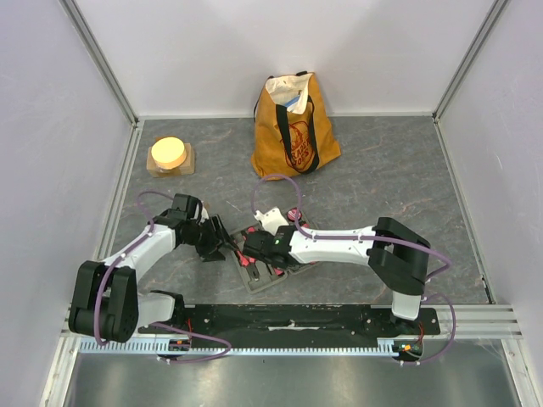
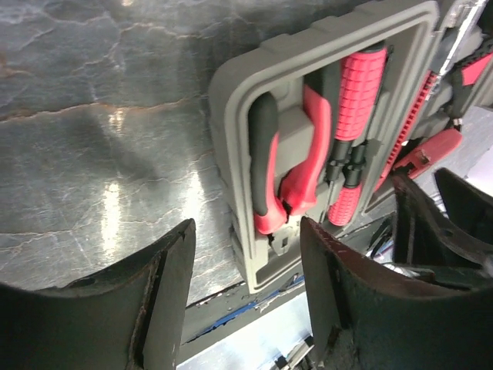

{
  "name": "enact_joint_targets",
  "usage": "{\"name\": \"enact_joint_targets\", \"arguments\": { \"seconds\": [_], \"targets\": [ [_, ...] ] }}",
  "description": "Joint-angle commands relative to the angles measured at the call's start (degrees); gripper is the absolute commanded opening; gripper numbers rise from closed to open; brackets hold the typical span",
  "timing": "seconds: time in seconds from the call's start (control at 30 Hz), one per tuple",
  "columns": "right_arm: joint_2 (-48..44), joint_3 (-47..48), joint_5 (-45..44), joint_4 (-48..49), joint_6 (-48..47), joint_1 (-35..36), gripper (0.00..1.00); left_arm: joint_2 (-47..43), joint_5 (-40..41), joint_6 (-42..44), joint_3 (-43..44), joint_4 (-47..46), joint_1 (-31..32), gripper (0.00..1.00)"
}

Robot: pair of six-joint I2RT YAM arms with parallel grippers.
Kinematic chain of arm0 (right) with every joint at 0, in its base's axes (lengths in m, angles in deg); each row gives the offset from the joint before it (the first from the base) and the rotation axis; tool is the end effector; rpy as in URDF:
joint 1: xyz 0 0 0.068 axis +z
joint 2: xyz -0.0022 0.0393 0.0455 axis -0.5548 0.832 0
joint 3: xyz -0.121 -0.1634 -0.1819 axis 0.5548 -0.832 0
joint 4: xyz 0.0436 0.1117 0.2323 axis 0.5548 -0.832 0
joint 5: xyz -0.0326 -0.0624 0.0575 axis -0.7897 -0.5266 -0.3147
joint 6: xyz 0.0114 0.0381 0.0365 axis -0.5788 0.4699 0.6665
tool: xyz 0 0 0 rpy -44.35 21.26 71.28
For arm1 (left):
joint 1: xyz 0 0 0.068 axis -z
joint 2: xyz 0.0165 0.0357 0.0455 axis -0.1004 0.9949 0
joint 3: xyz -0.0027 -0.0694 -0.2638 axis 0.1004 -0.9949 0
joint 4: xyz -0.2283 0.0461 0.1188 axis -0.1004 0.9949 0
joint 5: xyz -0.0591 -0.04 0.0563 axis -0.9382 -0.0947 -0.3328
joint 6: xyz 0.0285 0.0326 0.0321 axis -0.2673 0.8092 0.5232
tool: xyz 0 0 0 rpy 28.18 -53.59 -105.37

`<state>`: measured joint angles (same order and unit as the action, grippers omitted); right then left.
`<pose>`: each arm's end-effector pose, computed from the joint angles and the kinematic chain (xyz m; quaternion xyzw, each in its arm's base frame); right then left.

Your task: Pack the tool kit

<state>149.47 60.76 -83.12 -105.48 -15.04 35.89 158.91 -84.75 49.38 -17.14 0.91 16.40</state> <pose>0.1370 0.3056 0.1725 -0.2379 0.9154 -0.1606 0.2823 0.1978 -0.0544 0.1627 -0.1688 0.9369 -0.2967 0.0759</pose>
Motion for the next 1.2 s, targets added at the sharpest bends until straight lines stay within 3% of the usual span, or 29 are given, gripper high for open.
{"name": "enact_joint_targets", "arguments": {
  "seconds": [0.0,0.2,0.57,0.83,1.17],
  "targets": [
    [-3.2,6.5,-0.3,-0.1,0.5,-1.6,0.52,0.5,2.3,-3.1,-2.1,-3.1,0.1,0.6],
    [-4.1,6.3,0.5,0.9,-3.2,-4.8,0.5,1.3,5.3,-4.4,-2.8,-4.5,0.1,0.44],
    [-6.9,3.0,4.8,6.2,-6.4,-8.1,0.44,3.8,6.9,-5.3,-3.6,-7.9,0.4,0.38],
    [-6.7,0.7,7.7,8.2,-8.7,-8.8,0.36,5.4,11.8,-5.0,-2.1,-5.2,0.6,0.12],
    [-7.7,-2.5,10.7,6.8,-7.1,-9.1,0.32,7.5,14.6,-5.0,0.4,-3.2,0.6,0.1]
  ]
}}
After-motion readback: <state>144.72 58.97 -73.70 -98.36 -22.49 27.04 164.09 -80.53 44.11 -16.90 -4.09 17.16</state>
